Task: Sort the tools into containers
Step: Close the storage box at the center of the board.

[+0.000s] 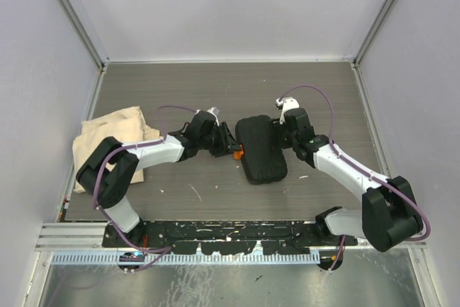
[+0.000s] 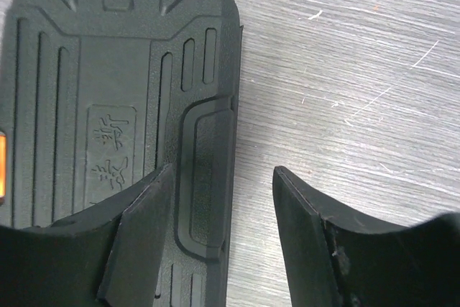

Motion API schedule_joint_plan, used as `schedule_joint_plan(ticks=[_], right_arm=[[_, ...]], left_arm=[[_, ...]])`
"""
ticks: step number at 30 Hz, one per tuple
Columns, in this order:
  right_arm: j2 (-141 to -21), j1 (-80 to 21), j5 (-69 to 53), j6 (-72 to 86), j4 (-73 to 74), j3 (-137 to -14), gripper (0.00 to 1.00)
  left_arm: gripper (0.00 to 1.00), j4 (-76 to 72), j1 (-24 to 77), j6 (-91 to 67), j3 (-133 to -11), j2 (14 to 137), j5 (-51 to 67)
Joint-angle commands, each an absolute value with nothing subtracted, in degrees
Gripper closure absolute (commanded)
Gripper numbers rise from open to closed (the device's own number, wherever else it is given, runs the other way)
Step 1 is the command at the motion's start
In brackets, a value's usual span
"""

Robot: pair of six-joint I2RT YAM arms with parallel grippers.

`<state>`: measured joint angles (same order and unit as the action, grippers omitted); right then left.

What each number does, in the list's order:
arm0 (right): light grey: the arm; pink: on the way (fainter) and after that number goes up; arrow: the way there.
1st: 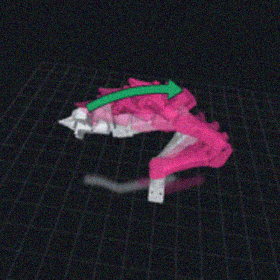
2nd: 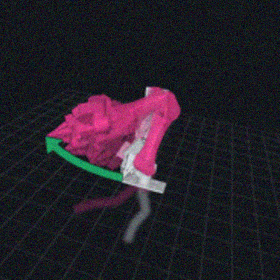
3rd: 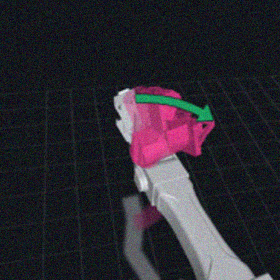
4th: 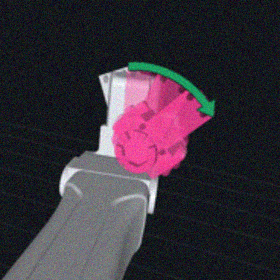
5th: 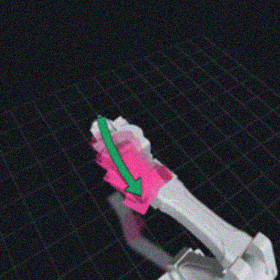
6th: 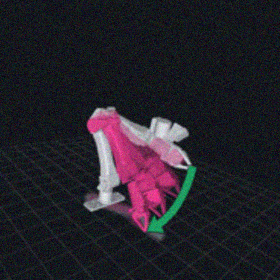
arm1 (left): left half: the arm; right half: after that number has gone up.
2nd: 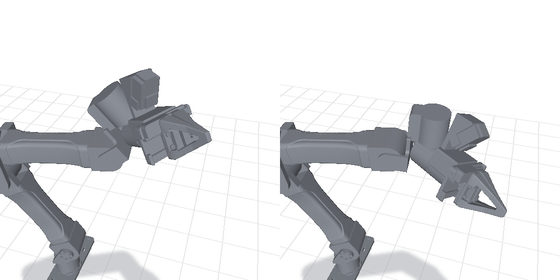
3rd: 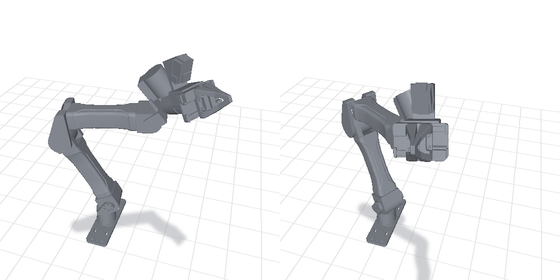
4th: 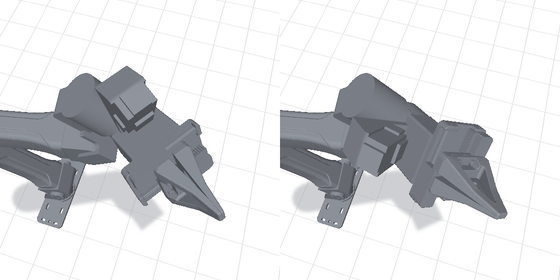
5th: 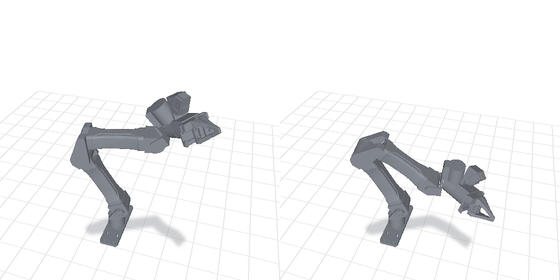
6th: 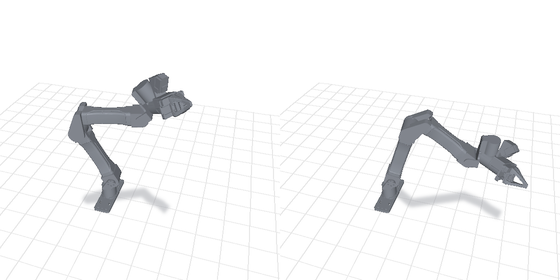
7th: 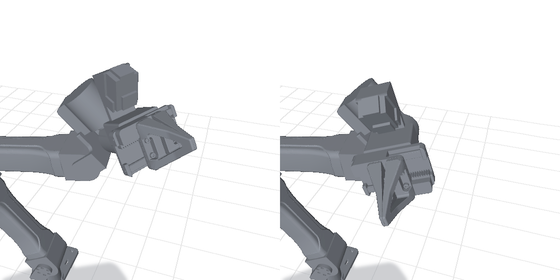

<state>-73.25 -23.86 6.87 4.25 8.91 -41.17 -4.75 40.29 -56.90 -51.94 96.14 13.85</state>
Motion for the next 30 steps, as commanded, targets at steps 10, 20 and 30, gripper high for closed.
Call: schedule_joint_plan(ticks=[10,20,30], right_arm=[[-69.8,-21.3,7.9,22.5,18.5,-47.2,0.32],[-72.3,-19.1,2.3,23.6,18.9,-47.2,0.32],[-73.0,-19.0,0.9,23.5,18.5,-46.7,0.32]], left_arm=[[0.52,-4.1,40.6,-55.7,-53.3,93.1,13.6],[0.53,-4.5,41.9,-56.7,-55.2,96.1,13.8],[0.52,-4.6,42.1,-57.0,-56.5,98.7,13.8]])
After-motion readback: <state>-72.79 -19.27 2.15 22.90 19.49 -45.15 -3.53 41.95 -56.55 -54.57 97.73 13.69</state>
